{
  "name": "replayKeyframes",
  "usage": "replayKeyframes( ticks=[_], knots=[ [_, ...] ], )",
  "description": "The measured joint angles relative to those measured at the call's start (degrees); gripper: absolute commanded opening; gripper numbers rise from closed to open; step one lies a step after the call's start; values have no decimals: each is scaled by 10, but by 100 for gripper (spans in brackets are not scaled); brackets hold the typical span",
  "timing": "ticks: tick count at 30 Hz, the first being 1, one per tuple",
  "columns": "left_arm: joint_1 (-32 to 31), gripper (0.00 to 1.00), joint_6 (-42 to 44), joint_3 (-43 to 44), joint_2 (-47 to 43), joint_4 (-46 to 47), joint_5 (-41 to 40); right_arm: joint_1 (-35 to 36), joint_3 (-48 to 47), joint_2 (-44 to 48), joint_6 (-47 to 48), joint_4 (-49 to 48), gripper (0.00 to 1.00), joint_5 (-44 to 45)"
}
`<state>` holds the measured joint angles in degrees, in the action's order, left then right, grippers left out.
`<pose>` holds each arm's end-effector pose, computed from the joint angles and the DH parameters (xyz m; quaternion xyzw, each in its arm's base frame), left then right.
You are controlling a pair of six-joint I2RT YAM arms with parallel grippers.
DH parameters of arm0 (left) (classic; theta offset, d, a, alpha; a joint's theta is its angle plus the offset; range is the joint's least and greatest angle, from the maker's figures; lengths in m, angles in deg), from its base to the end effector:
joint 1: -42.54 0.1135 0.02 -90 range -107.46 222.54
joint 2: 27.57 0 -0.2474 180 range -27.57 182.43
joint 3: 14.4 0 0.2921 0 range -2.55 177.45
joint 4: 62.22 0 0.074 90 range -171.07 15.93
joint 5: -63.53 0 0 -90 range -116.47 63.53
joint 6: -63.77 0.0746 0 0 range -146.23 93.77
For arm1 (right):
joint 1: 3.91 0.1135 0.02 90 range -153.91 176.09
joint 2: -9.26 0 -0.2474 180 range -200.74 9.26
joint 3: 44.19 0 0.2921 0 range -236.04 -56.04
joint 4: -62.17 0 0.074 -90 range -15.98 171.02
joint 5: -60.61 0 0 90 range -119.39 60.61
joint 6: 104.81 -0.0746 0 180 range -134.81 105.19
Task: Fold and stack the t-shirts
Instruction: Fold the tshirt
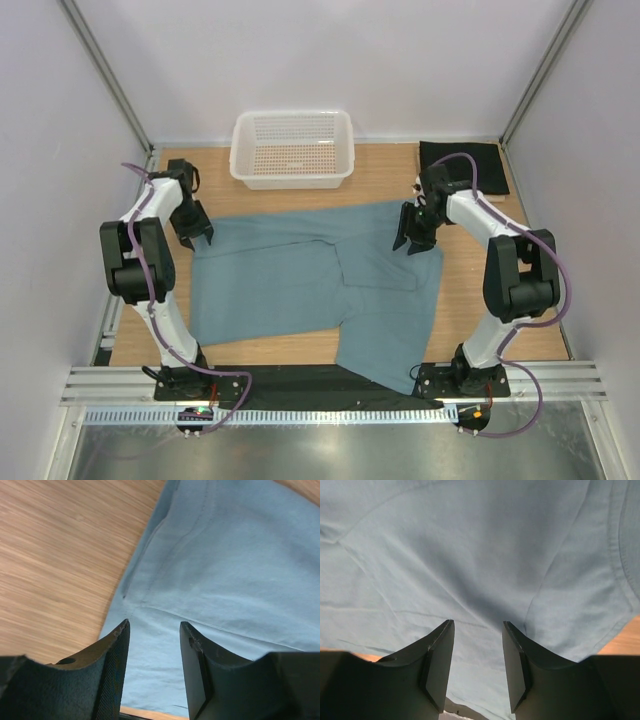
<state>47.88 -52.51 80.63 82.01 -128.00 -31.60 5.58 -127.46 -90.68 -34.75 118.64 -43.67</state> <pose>0.4081 0.0448 0.1270 -0.2748 0.9568 0.0285 0.0909 0.3767 0.0816 0.1334 0.0712 0.9791 0.1559 0.1095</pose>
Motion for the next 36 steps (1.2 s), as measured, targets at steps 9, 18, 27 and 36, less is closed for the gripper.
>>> replayKeyframes(
  ticks=[9, 18, 27, 36],
  knots=[
    [1, 43, 2, 0, 14, -10, -24, -34, 39, 49, -3, 11, 50, 0],
    [2, 41, 2, -21, 28, -6, -24, -54, 60, 67, -3, 13, 50, -3],
    [3, 39, 2, -33, 38, 14, -23, -54, 91, 74, -3, 13, 50, -16],
    [4, 52, -8, -42, 8, 10, -7, -54, 118, 94, -3, 21, 50, -21]
  ],
)
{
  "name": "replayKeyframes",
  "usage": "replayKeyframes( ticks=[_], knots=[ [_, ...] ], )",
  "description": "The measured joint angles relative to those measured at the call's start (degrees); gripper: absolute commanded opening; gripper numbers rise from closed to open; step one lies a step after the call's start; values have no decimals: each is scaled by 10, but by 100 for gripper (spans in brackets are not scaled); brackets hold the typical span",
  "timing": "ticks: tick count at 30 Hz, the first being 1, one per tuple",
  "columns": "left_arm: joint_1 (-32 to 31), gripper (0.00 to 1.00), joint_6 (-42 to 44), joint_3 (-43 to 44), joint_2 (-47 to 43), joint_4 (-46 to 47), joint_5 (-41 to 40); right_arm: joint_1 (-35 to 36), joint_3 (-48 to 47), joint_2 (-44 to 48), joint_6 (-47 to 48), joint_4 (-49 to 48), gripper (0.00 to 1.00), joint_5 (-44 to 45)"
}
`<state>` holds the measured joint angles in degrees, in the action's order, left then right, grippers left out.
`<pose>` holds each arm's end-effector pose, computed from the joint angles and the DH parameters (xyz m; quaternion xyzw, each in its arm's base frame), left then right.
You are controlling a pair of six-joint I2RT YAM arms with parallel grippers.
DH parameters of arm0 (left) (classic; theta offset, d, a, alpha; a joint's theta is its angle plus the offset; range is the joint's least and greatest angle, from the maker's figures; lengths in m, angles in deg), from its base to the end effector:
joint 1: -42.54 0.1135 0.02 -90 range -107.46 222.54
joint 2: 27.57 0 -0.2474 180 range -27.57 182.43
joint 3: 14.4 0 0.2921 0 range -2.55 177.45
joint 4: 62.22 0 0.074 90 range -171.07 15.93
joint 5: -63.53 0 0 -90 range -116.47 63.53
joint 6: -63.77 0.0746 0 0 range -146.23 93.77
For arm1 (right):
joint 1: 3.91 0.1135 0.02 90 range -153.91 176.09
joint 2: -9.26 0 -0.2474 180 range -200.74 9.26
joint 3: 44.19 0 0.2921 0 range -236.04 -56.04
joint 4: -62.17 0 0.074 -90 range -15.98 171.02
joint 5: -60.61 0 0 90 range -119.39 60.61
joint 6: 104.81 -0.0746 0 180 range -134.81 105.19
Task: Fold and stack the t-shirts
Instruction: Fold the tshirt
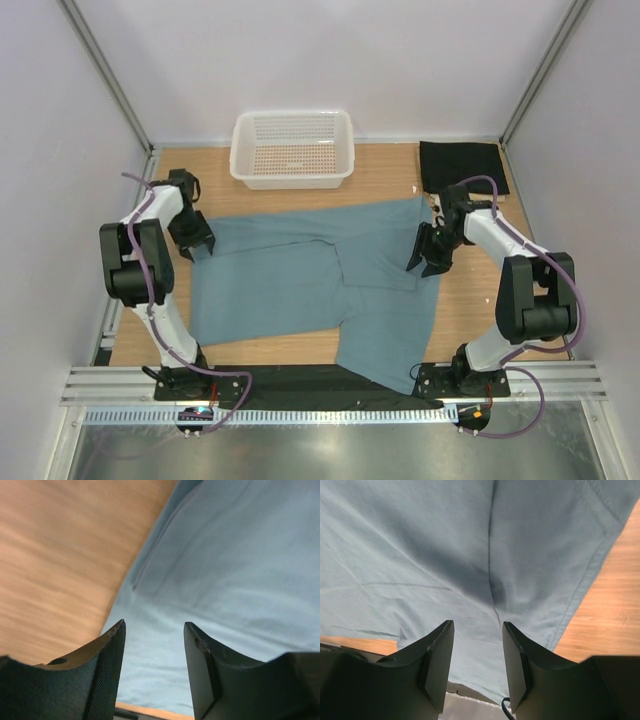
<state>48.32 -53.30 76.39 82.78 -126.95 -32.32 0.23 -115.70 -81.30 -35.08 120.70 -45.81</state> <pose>0.3932 0.0474 0.1002 -0.2845 0.9560 0.0409 0.0583 0.3274 0.0448 0.1234 0.1227 0.9764 0.1614 0.0746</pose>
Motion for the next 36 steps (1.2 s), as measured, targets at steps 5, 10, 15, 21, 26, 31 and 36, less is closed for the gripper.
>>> replayKeyframes(
  ticks=[5, 10, 15, 21, 26, 31, 36],
  knots=[
    [19, 46, -37, -76, -82, 6, 39, 0, 30, 21, -12, 16, 50, 17],
    [49, 47, -86, -159, -127, 34, 106, 0, 17, 23, -26, 14, 50, 57],
    [28, 50, -102, -126, -88, 63, 134, 5, -76, -46, -26, -10, 52, 71],
    [17, 53, -116, -69, -68, 85, 147, 51, -221, -156, -25, -38, 56, 85],
    [16, 54, -120, -53, -26, 84, 137, 86, -290, -229, -24, -47, 56, 109],
    [17, 55, -120, -23, 15, 61, 127, 107, -317, -276, -20, -60, 57, 164],
    [23, 55, -116, 23, 51, 15, 129, 117, -349, -317, -20, -76, 57, 211]
  ],
)
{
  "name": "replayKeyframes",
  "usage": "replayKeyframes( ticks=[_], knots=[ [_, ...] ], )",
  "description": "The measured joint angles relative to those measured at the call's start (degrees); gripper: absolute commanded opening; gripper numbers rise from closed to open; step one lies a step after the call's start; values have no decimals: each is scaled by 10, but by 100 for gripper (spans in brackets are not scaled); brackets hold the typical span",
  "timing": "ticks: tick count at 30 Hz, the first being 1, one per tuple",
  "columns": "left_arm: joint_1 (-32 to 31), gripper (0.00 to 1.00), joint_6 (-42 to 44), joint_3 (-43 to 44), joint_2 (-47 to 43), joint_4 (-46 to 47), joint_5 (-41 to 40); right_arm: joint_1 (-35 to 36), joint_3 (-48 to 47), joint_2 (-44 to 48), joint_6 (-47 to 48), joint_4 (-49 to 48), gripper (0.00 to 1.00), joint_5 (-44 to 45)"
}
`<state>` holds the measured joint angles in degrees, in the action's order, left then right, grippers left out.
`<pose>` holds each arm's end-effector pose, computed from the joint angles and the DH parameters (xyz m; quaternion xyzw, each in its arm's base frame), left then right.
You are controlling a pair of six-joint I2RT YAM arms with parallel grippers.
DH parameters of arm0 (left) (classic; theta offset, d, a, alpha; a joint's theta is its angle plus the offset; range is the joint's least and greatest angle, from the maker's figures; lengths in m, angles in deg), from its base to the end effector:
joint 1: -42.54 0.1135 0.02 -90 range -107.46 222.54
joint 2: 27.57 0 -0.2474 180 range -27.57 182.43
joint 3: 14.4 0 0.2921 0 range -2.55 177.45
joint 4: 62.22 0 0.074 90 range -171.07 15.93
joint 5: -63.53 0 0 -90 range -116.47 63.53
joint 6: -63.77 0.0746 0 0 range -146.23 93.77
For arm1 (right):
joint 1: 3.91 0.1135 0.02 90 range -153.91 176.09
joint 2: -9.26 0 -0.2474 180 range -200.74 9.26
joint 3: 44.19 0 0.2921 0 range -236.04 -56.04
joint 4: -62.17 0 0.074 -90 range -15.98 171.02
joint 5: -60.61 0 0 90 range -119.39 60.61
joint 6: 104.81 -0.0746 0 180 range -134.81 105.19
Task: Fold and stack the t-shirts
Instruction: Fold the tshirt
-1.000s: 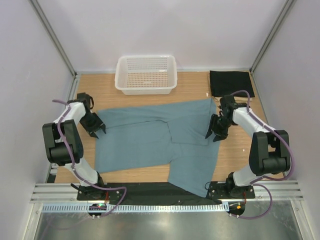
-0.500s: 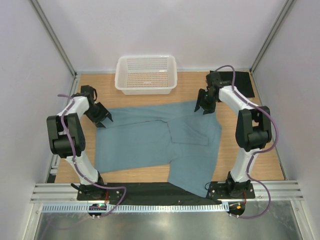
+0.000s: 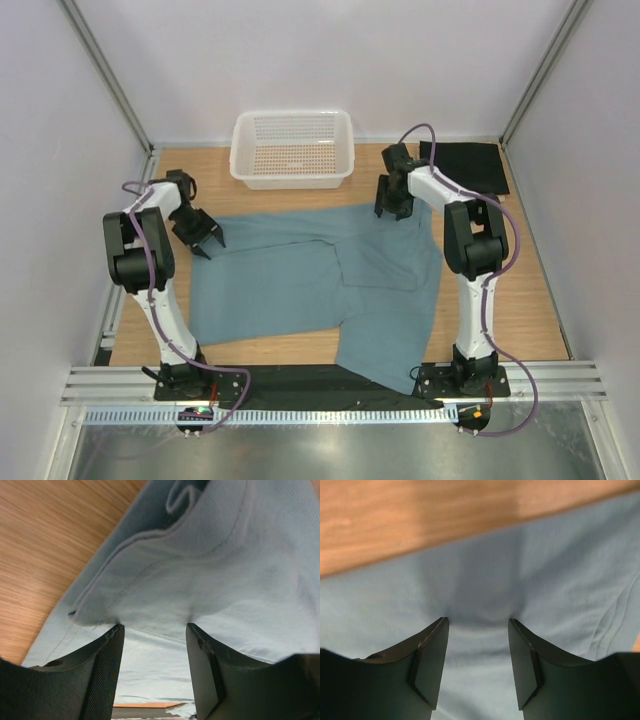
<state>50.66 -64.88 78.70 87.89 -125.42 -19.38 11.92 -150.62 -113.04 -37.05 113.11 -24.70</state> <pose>0.4052 0.0485 0.0782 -0.3937 0.9164 -0.0698 0.0210 0.4746 0.1282 0.1064 0.0629 0.9768 0.0276 0.2029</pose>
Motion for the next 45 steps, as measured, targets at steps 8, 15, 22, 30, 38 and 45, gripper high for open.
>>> replayKeyframes(
  ticks=[8, 15, 22, 30, 38, 45],
  knots=[
    [29, 55, 28, 121, 81, -76, 7, 10, -123, -87, -11, 1, 57, 21],
    [32, 62, 51, 228, 136, -91, -1, 14, -249, -160, -12, 25, 61, 21],
    [13, 65, 60, 169, 56, -50, -63, 13, -222, -124, -3, 75, 100, 35],
    [18, 54, 15, -98, -304, -40, -101, -1, -16, 130, 8, 124, 100, -27],
    [171, 48, -57, -329, -380, -54, -68, -6, 239, 374, -4, 102, 91, -174],
    [203, 48, -77, -346, -371, -44, -60, 2, 332, 407, -11, 72, 86, -268]
  ],
)
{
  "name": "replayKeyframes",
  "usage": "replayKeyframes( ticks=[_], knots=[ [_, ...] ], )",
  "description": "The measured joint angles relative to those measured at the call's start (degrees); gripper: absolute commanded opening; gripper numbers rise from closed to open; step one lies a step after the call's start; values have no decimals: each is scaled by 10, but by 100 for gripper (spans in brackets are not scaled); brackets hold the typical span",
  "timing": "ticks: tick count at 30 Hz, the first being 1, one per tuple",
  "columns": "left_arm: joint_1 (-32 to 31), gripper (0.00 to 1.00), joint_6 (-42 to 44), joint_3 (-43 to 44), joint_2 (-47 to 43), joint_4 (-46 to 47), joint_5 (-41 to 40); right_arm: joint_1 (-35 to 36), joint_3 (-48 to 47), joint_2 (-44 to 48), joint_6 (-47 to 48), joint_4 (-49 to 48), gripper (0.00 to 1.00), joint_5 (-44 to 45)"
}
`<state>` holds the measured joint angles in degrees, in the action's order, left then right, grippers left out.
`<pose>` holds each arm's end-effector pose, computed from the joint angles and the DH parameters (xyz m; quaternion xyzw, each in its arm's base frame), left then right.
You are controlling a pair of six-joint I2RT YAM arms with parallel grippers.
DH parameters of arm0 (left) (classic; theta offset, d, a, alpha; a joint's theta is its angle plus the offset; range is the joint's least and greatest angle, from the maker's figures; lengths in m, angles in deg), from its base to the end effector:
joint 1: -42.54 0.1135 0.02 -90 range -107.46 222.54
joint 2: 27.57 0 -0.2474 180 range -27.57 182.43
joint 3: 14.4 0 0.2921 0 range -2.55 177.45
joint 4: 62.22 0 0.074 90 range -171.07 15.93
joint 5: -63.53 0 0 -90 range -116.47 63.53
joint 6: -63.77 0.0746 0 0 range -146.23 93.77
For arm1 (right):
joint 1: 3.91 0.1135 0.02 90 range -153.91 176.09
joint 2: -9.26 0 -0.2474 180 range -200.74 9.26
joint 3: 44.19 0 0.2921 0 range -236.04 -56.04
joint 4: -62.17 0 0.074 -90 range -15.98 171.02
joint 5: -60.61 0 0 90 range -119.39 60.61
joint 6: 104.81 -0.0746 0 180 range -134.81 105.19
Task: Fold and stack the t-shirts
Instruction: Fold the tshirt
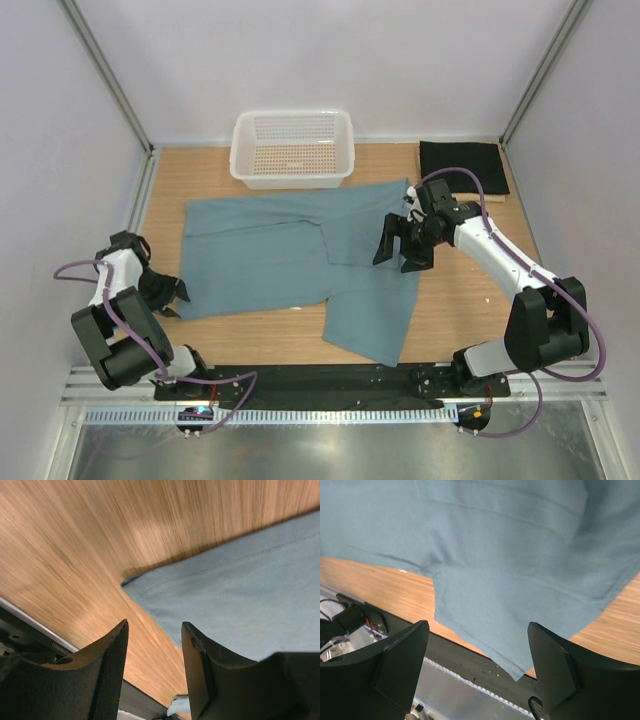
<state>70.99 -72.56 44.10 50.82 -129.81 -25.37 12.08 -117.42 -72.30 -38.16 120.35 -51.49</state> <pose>0.2217 0.1185 0.1080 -0.6069 0.7944 -0.0129 0.0202 0.3093 0.1178 0.1846 0.0227 0.9614 0.2439 0.1250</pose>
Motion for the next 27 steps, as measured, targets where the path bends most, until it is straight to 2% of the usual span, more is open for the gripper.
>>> replayKeyframes(
  ticks=[4, 8, 10, 20, 24, 27],
  knots=[
    [16, 47, -2, 0, 14, 11, -6, 17, 10, 0, -3, -11, 85, -25],
    [42, 57, -2, 0, 24, 12, -17, 38, 3, -1, 4, -17, 85, -30],
    [49, 57, -3, 0, 26, 12, -23, 45, -2, -1, 8, -18, 85, -30],
    [51, 53, -16, -30, 70, 41, -17, 51, -4, -1, 19, -13, 85, -25],
    [53, 44, -19, -30, 73, 46, -12, 51, -4, -1, 21, -9, 85, -19],
    [53, 27, -22, -26, 80, 50, -3, 51, 7, 4, 19, -17, 84, -17]
  ],
)
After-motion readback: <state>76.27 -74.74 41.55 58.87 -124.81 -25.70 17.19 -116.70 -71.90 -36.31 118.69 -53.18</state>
